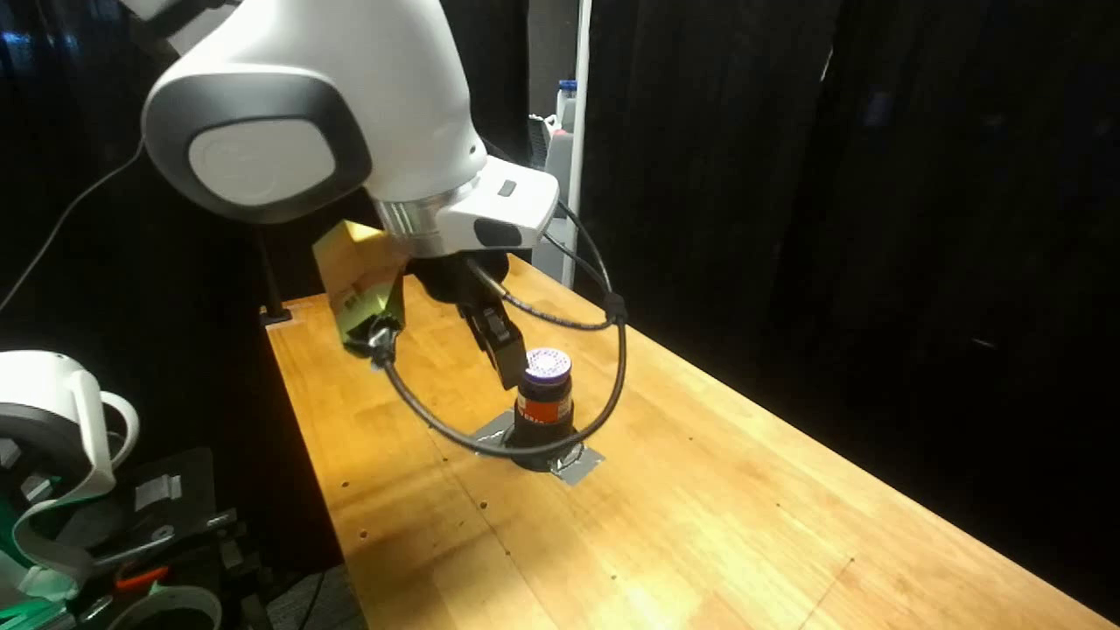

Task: Put the rubber band around the jar.

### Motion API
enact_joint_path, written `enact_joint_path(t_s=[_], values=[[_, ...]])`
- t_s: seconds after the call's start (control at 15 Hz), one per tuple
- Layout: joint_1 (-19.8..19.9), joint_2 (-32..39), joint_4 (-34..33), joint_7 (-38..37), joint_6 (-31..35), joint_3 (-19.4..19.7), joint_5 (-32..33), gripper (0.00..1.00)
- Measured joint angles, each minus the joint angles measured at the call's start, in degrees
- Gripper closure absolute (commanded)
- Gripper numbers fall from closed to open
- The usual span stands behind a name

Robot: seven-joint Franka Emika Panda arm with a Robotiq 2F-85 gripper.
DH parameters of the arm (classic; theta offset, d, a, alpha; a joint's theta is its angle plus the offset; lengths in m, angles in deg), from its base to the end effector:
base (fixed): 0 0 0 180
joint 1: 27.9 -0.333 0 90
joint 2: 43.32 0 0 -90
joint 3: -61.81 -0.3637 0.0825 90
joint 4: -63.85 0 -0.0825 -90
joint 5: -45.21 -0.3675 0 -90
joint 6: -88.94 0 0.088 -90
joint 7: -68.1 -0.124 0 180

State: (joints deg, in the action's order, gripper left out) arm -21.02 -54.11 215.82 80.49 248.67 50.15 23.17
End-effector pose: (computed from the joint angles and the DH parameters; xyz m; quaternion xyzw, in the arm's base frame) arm 0.4281 0.0211 0.3786 -0.9841 0.0185 -0.1643 0.0646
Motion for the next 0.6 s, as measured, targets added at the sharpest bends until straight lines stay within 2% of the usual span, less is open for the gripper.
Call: enact_joint_path(t_s=[0.13, 0.4, 0.6], values=[[-1.21, -2.25, -3.95, -5.77, -7.86, 0.75, 7.59, 0.0], [-6.65, -4.94, -15.03, -12.48, -21.98, 1.28, 13.29, 0.0], [-8.85, -3.42, -24.87, -19.22, -35.54, 0.26, 17.88, 0.0]])
